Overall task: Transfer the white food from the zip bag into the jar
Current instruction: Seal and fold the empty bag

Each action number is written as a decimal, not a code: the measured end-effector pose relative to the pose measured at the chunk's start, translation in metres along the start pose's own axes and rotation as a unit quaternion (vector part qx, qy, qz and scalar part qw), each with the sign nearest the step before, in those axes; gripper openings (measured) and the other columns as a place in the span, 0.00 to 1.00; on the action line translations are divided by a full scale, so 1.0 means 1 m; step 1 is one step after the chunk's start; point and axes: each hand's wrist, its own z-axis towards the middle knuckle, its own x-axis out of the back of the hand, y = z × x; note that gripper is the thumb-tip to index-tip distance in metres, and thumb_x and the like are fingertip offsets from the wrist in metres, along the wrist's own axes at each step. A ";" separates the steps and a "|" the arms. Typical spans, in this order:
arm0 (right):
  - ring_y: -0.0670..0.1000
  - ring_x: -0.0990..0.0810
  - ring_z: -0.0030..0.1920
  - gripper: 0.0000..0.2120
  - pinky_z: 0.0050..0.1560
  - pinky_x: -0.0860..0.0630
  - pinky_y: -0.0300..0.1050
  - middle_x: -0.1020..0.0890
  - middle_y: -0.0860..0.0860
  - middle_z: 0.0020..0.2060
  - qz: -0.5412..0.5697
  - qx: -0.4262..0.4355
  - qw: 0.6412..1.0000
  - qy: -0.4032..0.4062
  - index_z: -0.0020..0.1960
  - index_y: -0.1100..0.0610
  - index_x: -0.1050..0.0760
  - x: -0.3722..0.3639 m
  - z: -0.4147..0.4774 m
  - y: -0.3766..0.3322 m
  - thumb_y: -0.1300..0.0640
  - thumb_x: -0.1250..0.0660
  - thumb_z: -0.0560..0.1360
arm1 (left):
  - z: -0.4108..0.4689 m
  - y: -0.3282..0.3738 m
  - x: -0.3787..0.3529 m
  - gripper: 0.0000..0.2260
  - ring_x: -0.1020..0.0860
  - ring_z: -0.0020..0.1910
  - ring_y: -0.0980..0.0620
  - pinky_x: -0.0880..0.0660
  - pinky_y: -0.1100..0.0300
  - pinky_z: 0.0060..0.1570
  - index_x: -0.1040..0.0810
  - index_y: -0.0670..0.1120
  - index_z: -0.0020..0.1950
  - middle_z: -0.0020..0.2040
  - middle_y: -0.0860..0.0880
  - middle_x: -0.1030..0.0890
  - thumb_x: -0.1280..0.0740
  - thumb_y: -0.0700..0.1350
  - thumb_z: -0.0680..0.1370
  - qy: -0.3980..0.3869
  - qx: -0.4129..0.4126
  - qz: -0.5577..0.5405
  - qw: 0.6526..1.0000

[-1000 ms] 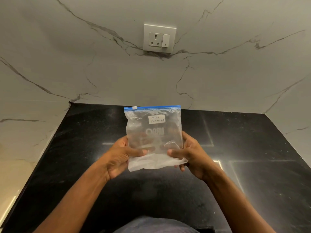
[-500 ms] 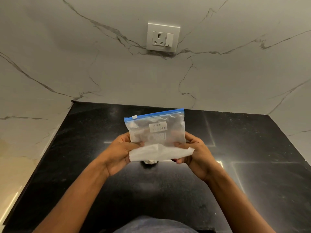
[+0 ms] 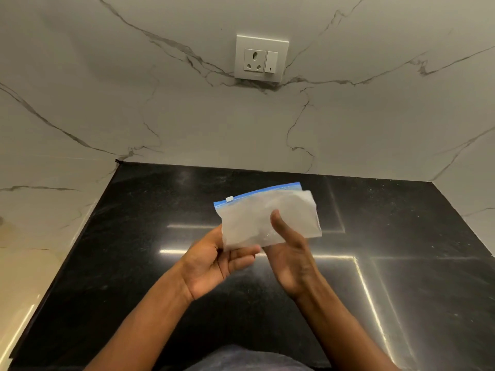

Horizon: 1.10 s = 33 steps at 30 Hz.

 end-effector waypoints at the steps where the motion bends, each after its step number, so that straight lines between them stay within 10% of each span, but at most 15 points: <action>1: 0.65 0.21 0.67 0.31 0.65 0.21 0.64 0.19 0.63 0.66 0.001 0.005 1.000 0.031 0.74 0.59 0.28 -0.003 0.004 -0.002 0.55 0.23 0.74 | -0.001 0.000 0.002 0.16 0.11 0.45 0.43 0.13 0.51 0.41 0.23 0.48 0.70 0.57 0.38 0.13 0.41 0.40 0.84 -0.006 -0.009 0.056 0.998; 5: 0.59 0.15 0.60 0.25 0.53 0.16 0.55 0.15 0.59 0.62 0.025 0.008 0.997 0.079 0.72 0.58 0.25 -0.005 0.010 -0.010 0.60 0.27 0.75 | -0.008 0.007 0.014 0.29 0.22 0.69 0.41 0.26 0.40 0.71 0.25 0.53 0.75 0.72 0.41 0.21 0.32 0.45 0.72 -0.087 -0.061 0.190 0.976; 9: 0.59 0.14 0.59 0.24 0.55 0.16 0.58 0.14 0.59 0.59 0.016 0.001 0.995 0.101 0.69 0.57 0.23 -0.012 0.006 -0.003 0.62 0.25 0.74 | -0.001 -0.002 0.001 0.44 0.20 0.69 0.45 0.23 0.46 0.68 0.30 0.51 0.77 0.70 0.46 0.19 0.16 0.52 0.64 -0.041 -0.156 0.194 0.968; 16: 0.56 0.13 0.56 0.19 0.54 0.15 0.56 0.12 0.53 0.53 -0.141 0.110 0.973 0.148 0.64 0.55 0.21 -0.013 0.004 0.011 0.64 0.24 0.75 | 0.021 -0.008 -0.018 0.11 0.13 0.57 0.42 0.16 0.45 0.54 0.19 0.44 0.64 0.57 0.42 0.12 0.33 0.45 0.83 0.131 -0.176 0.069 0.973; 19: 0.53 0.15 0.61 0.22 0.59 0.16 0.52 0.14 0.49 0.60 -0.353 0.263 0.894 0.079 0.73 0.57 0.26 -0.010 0.002 0.019 0.66 0.31 0.81 | 0.020 -0.010 -0.023 0.10 0.12 0.50 0.45 0.17 0.47 0.50 0.18 0.44 0.62 0.55 0.40 0.12 0.36 0.45 0.85 0.128 -0.158 0.058 0.977; 23: 0.58 0.35 0.80 0.30 0.75 0.31 0.66 0.32 0.60 0.79 -0.623 0.427 0.652 -0.061 0.80 0.58 0.37 0.009 0.012 0.038 0.55 0.34 0.80 | 0.015 -0.011 -0.032 0.12 0.13 0.56 0.48 0.15 0.54 0.53 0.17 0.46 0.63 0.57 0.45 0.12 0.39 0.44 0.86 0.092 -0.164 0.091 0.978; 29: 0.57 0.41 0.82 0.31 0.78 0.38 0.65 0.38 0.58 0.81 -0.705 0.414 0.574 -0.052 0.82 0.58 0.44 0.008 0.015 0.046 0.52 0.41 0.82 | 0.014 -0.013 -0.029 0.29 0.16 0.63 0.53 0.16 0.59 0.52 0.23 0.51 0.72 0.64 0.50 0.15 0.45 0.67 0.80 0.030 -0.147 0.042 0.988; 33: 0.59 0.41 0.82 0.29 0.76 0.35 0.69 0.40 0.60 0.82 -0.737 0.403 0.541 -0.046 0.82 0.61 0.43 0.008 0.017 0.047 0.55 0.45 0.82 | 0.018 -0.016 -0.026 0.19 0.17 0.64 0.54 0.18 0.59 0.55 0.29 0.51 0.77 0.65 0.52 0.15 0.36 0.47 0.85 0.049 -0.169 0.140 0.974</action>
